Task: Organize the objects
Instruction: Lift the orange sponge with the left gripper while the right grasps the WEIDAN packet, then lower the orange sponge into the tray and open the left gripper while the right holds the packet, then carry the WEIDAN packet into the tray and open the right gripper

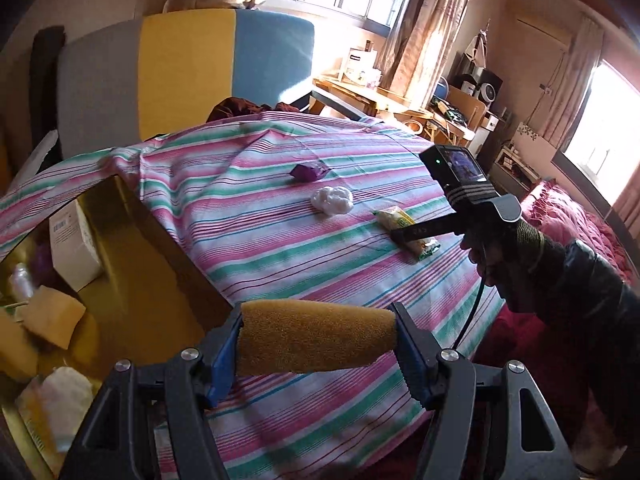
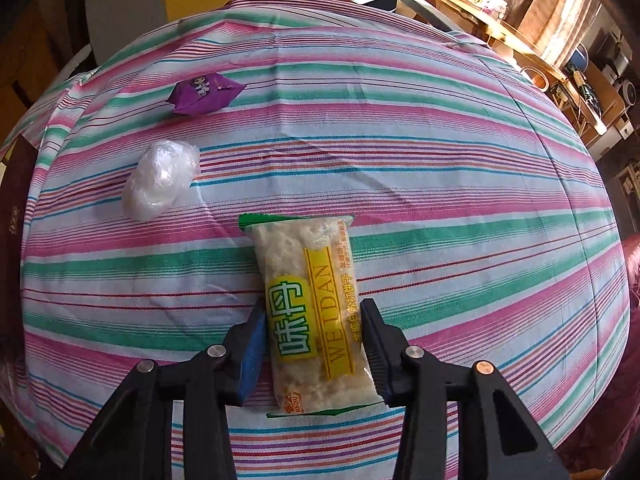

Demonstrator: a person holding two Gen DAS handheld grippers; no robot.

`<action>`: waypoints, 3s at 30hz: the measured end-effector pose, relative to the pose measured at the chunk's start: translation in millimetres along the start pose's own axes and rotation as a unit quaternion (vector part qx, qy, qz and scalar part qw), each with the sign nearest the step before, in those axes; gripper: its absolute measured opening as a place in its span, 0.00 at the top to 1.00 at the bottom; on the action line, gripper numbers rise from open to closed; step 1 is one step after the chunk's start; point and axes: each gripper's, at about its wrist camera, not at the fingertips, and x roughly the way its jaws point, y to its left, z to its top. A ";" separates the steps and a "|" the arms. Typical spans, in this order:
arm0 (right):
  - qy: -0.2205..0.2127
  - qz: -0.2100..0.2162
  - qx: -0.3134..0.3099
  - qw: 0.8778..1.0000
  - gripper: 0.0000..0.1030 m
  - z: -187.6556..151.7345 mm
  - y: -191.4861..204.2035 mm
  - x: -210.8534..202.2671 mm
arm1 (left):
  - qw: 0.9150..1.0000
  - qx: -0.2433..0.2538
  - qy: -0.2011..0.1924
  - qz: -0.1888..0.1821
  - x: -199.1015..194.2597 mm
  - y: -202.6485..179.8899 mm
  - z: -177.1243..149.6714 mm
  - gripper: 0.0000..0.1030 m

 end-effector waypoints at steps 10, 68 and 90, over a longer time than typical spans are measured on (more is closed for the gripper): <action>-0.025 -0.006 -0.015 1.000 0.56 -7.7 6.3 -1.3 | 0.985 -0.124 -0.053 0.107 -74.7 97.3 -25.1 0.33; -0.047 -0.035 -0.079 0.995 0.57 -1.2 19.6 6.4 | 0.960 -0.183 0.057 0.204 6.1 183.7 -27.6 0.18; -0.040 -0.039 -0.035 0.998 0.57 -0.2 19.2 1.2 | 0.941 -0.175 -0.050 0.285 -82.1 148.5 -41.9 0.10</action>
